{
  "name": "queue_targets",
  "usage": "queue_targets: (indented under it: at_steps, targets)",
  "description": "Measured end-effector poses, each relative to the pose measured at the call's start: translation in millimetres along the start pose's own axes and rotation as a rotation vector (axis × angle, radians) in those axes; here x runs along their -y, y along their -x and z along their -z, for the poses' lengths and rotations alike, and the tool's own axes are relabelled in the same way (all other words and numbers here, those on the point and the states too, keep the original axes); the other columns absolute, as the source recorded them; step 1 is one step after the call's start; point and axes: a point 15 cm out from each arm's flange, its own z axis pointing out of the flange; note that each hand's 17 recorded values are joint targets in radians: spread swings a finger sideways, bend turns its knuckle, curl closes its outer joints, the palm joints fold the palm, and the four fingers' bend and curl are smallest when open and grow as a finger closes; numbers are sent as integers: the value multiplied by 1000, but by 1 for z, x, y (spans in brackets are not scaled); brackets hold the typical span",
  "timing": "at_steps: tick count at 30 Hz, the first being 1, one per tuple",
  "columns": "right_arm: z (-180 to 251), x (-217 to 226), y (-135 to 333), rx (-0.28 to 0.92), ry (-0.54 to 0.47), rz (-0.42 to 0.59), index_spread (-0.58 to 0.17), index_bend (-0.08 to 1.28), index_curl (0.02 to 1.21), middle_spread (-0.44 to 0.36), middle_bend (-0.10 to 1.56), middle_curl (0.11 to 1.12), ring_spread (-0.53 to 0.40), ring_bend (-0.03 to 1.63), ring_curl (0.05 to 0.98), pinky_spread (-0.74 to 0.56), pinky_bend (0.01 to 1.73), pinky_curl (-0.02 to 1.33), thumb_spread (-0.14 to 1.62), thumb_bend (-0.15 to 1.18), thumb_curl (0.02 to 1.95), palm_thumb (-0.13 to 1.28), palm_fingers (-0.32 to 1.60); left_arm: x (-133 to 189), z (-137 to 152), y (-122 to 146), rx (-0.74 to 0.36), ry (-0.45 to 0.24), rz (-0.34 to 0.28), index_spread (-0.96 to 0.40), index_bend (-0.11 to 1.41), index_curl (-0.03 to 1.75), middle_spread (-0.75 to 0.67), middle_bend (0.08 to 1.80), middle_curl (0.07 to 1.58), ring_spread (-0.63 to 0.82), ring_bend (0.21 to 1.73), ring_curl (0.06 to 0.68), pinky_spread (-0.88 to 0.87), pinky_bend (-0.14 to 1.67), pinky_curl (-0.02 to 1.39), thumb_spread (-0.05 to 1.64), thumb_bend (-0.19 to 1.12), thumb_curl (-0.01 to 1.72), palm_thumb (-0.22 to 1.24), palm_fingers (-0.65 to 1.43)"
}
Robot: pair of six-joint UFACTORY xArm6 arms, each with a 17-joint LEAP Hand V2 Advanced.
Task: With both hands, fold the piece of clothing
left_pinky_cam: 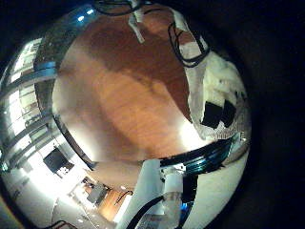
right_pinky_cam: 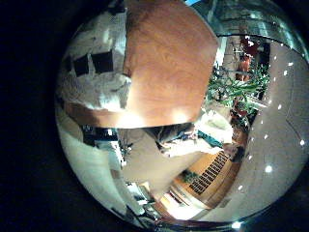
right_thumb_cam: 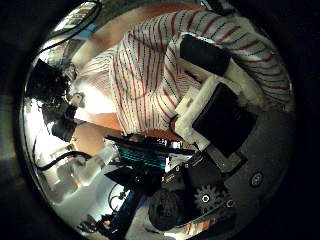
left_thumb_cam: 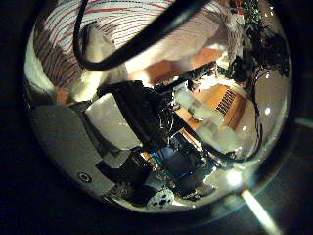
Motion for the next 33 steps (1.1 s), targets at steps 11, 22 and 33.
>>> queue_targets:
  at_steps: [11,22,33]
  targets:
    - [-46,45,-8,24,118,-19,-313,897,922,-165,1173,798,-211,1367,628,-243,1316,664,1285,-20,448,764,1011,62,-16,-4,-42,24,29,-731,273,1064,-485,1089,791,-400,1395,541,-610,1095,839,1583,746,967,291,1064]
    - [-52,79,-69,62,-8,-145,-441,281,707,-217,693,631,-277,1236,557,-363,1239,597,1304,-40,365,577,154,78,-37,31,-48,39,114,-716,191,1084,-484,1044,810,-402,1378,539,-634,1036,870,1580,792,950,260,1034]
    - [-8,19,-128,67,-108,-167,-455,185,482,-130,511,488,-50,983,391,153,1075,472,1212,-28,324,440,90,39,-13,63,-35,73,159,-594,77,1042,-453,886,837,-409,1438,578,-651,1055,918,1521,717,864,147,585]
